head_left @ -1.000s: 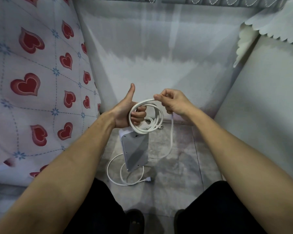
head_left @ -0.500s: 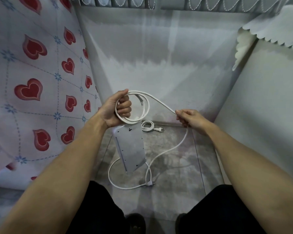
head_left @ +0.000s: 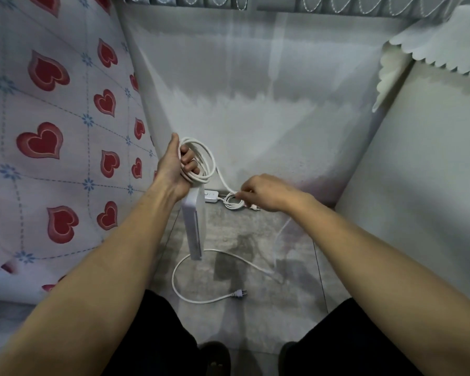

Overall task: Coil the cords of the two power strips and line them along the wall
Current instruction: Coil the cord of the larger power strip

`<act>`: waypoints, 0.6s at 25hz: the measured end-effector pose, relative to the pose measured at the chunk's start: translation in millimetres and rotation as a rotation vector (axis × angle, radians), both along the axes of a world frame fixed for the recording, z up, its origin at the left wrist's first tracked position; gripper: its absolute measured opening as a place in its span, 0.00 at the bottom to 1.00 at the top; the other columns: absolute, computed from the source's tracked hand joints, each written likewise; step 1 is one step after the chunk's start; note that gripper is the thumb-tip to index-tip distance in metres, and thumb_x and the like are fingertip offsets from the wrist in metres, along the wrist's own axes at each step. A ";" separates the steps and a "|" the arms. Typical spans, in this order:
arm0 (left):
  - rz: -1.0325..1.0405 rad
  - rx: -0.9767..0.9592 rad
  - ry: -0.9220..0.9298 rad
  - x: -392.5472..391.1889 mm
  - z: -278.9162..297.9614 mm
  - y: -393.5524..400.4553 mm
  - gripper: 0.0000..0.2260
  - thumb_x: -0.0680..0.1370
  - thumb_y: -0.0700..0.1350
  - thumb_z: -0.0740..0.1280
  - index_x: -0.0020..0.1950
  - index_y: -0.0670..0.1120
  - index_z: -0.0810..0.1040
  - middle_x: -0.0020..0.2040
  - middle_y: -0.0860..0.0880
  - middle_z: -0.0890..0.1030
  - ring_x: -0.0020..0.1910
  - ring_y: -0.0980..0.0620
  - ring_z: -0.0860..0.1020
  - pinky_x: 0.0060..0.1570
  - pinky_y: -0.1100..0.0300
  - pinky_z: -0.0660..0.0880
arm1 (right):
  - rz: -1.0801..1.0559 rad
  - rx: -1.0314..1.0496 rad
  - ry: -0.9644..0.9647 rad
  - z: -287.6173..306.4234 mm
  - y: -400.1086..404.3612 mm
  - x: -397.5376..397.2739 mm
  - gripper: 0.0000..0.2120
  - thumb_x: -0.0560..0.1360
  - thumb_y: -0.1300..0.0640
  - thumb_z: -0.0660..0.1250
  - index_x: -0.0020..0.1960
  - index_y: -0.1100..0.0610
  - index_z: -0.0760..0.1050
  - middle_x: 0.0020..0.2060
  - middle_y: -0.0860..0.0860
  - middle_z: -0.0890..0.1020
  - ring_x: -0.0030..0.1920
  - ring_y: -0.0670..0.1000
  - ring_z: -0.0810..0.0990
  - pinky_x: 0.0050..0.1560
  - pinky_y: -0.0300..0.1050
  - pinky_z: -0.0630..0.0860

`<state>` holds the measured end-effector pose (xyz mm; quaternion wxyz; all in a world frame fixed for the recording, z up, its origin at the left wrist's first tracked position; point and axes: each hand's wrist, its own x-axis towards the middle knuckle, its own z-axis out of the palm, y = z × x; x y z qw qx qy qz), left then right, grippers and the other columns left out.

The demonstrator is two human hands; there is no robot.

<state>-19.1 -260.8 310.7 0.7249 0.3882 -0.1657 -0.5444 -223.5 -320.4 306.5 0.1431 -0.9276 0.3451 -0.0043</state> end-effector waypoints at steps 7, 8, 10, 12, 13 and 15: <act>-0.162 -0.016 -0.098 -2.4 1.9 7.5 0.10 0.74 0.47 0.54 0.33 0.46 0.65 0.25 0.50 0.64 0.22 0.54 0.59 0.25 0.62 0.57 | 0.263 -0.041 -0.083 42.8 46.6 30.9 0.11 0.78 0.53 0.60 0.42 0.57 0.75 0.38 0.54 0.80 0.41 0.55 0.76 0.42 0.48 0.71; -0.208 0.000 -0.144 -5.9 3.3 9.0 0.08 0.72 0.47 0.56 0.34 0.46 0.65 0.25 0.50 0.64 0.23 0.53 0.60 0.26 0.61 0.58 | 0.278 -0.068 -0.123 45.9 49.6 30.6 0.10 0.78 0.52 0.62 0.42 0.57 0.76 0.39 0.52 0.80 0.41 0.54 0.76 0.42 0.47 0.70; -0.279 0.057 -0.242 -13.7 3.7 11.4 0.08 0.71 0.47 0.57 0.34 0.46 0.69 0.28 0.48 0.68 0.24 0.52 0.65 0.27 0.62 0.62 | 0.253 -0.138 -0.239 50.0 50.5 30.0 0.09 0.76 0.48 0.66 0.45 0.54 0.79 0.42 0.51 0.83 0.43 0.53 0.78 0.44 0.47 0.71; -0.346 0.114 -0.313 -24.0 4.6 13.2 0.17 0.76 0.46 0.54 0.31 0.44 0.75 0.28 0.47 0.73 0.26 0.52 0.71 0.28 0.62 0.69 | 0.151 -0.172 -0.381 52.5 48.6 27.6 0.10 0.72 0.45 0.69 0.45 0.51 0.78 0.34 0.46 0.79 0.39 0.52 0.76 0.41 0.47 0.71; -0.389 0.137 -0.335 -28.7 5.6 14.6 0.20 0.76 0.44 0.53 0.28 0.44 0.77 0.27 0.47 0.73 0.25 0.52 0.72 0.27 0.63 0.70 | 0.099 -0.175 -0.452 52.7 46.9 26.0 0.11 0.71 0.43 0.71 0.44 0.50 0.76 0.31 0.46 0.76 0.37 0.52 0.75 0.40 0.47 0.70; -0.508 0.162 -0.355 -37.0 8.3 17.2 0.22 0.76 0.43 0.51 0.26 0.45 0.75 0.24 0.47 0.69 0.23 0.52 0.67 0.26 0.62 0.65 | 0.010 -0.176 -0.545 52.4 42.3 22.0 0.17 0.67 0.39 0.72 0.43 0.50 0.71 0.29 0.47 0.76 0.34 0.52 0.74 0.37 0.47 0.70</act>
